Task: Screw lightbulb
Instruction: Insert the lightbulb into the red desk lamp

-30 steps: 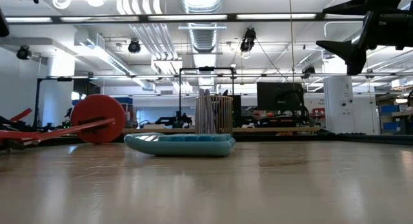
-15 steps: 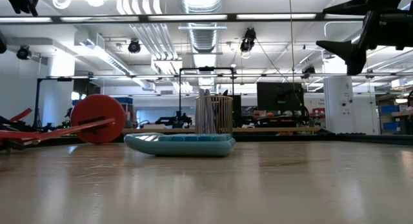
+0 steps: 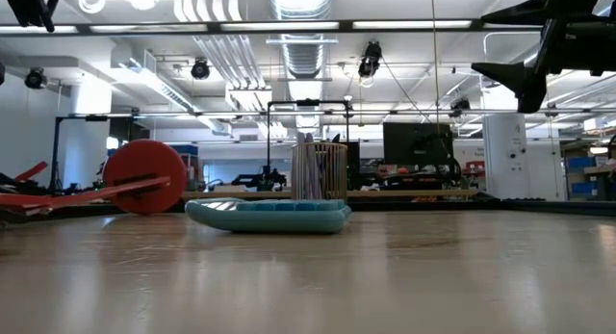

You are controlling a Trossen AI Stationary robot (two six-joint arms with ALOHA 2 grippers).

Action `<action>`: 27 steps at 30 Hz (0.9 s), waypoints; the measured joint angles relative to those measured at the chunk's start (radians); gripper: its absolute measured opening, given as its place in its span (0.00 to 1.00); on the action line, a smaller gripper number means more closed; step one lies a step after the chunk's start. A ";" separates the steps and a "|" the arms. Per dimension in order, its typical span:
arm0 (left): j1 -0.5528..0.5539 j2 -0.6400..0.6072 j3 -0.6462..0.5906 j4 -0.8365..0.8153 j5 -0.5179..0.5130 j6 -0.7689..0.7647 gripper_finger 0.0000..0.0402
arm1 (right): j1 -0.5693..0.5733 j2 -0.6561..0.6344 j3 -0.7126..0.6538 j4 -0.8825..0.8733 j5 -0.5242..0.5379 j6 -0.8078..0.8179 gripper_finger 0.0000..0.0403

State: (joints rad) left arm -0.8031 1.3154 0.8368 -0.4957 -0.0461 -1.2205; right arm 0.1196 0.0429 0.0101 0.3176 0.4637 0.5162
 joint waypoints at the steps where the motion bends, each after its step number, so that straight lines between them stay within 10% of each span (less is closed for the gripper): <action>1: 0.005 -0.005 0.000 0.000 0.009 0.001 0.13 | 0.000 0.000 0.000 0.000 0.000 -0.001 0.82; 17: 0.228 -0.162 0.000 -0.049 0.002 0.043 0.01 | 0.000 0.000 0.000 0.001 0.002 -0.003 0.82; 27: 0.461 -0.043 0.000 0.071 0.025 0.288 0.00 | 0.000 0.000 0.000 0.007 0.009 -0.001 0.82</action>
State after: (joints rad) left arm -0.3424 1.2721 0.8368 -0.4252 -0.0208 -0.9325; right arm 0.1196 0.0429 0.0097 0.3243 0.4728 0.5152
